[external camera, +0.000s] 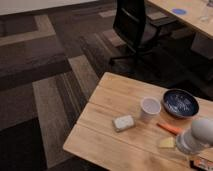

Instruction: Push the eraser across the table

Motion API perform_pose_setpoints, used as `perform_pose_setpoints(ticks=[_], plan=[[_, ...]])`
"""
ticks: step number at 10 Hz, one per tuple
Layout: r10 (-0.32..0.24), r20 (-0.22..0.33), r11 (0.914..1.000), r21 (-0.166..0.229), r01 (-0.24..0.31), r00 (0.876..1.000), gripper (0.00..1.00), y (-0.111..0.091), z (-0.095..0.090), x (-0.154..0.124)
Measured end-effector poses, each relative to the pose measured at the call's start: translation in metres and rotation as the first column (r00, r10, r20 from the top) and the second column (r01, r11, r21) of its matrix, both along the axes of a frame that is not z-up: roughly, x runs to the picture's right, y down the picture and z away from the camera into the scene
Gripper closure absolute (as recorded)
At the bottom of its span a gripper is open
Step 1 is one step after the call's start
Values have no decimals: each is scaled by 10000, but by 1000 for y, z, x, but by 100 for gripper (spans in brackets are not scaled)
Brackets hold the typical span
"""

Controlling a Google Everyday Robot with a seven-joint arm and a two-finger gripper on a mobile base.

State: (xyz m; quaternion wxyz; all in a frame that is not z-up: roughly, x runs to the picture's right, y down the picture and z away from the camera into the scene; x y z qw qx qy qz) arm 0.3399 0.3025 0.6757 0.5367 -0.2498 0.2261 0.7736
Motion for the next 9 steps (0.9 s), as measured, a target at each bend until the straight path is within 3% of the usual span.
perform_pose_setpoints(ticks=[1,3,4,7,8,9], plan=[[97,-161,9999,-58,-98,9998,20,3,-2,8],[232,-1007,9994,-240,-258,9946,20,9,-17,41],[551,-1673,9968,-485,-640,9844,20,21,-26,69],[1060,-2344,9872,-918,-1305,9663,20,43,-26,99],[950,-2363,9891,-877,-1186,9670,20,37,-27,100],[570,-2288,9950,-664,-740,9718,20,16,-29,92]])
